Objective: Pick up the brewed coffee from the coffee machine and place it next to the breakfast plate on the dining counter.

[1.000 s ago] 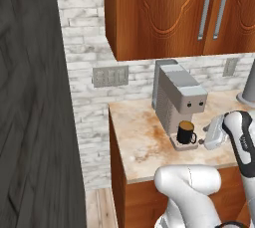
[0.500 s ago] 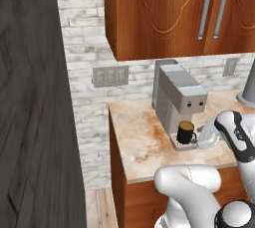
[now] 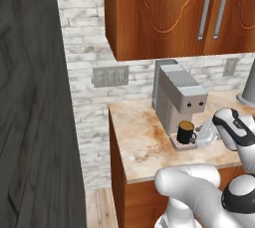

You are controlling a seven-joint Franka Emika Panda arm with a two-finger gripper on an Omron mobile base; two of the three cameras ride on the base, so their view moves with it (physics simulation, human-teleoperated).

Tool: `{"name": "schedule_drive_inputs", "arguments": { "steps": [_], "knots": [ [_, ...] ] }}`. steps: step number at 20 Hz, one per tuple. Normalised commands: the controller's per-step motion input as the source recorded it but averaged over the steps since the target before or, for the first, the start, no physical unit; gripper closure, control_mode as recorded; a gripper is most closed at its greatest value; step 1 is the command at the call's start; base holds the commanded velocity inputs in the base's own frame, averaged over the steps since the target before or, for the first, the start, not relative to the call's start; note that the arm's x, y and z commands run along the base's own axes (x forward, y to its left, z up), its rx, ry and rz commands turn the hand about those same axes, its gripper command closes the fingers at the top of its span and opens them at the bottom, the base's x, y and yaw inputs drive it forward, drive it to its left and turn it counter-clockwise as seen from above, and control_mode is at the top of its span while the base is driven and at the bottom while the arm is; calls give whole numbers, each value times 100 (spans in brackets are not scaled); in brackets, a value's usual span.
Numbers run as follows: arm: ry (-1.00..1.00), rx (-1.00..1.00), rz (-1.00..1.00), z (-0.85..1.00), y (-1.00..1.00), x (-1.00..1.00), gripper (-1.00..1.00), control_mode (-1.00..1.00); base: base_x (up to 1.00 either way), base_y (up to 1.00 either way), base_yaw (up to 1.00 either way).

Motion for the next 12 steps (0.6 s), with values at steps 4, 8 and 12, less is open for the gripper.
{"name": "schedule_drive_inputs", "arguments": {
  "steps": [4,8,12],
  "knots": [
    [0,3,0,-15,-19,14,-100,-100,0,0,0],
    [0,1,0,-5,0,16,-100,-100,0,0,0],
    [0,0,0,-2,9,11,-100,-100,0,0,0]
  ]
}}
